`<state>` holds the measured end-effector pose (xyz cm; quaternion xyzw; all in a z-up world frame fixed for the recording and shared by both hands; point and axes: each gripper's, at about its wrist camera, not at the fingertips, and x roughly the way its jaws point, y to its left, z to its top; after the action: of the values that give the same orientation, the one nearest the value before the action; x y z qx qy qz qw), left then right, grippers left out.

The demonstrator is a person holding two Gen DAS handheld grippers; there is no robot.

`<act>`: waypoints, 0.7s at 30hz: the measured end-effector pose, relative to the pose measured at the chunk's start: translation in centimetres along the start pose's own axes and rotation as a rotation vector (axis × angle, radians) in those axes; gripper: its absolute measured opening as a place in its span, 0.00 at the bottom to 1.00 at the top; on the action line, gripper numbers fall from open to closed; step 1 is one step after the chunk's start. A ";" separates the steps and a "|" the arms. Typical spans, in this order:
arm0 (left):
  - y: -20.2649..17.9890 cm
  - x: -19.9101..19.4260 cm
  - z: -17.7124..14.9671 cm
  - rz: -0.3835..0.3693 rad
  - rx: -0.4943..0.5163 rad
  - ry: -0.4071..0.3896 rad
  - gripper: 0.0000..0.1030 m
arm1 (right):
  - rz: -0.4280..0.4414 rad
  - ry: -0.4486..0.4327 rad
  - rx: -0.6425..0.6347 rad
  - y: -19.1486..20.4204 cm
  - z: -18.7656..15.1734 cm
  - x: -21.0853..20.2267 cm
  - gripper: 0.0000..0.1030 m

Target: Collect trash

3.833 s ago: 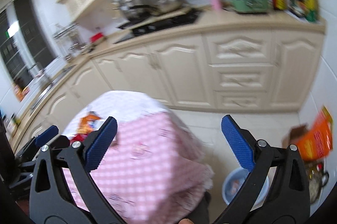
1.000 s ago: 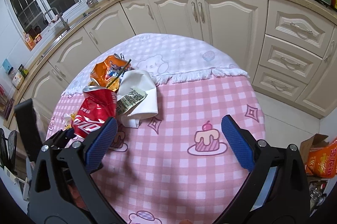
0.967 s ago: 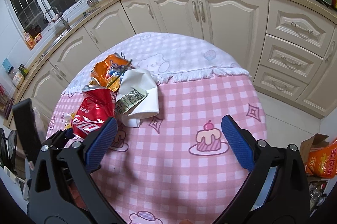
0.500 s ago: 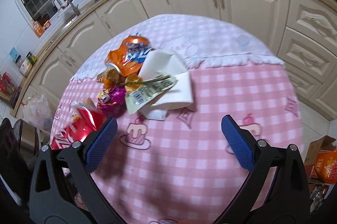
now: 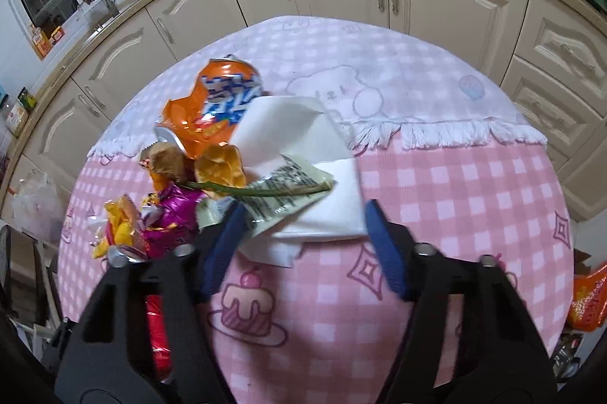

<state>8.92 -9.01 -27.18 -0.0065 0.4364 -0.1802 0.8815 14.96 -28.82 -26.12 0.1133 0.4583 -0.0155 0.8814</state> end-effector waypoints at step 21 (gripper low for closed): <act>0.4 1.5 1.3 -0.042 -0.035 0.000 0.67 | 0.017 -0.042 -0.045 -1.5 -0.7 -3.3 0.53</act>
<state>10.91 -9.32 -27.60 -0.0312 0.4393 -0.1912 0.8772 12.29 -30.38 -24.10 0.0970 0.4390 0.0000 0.8932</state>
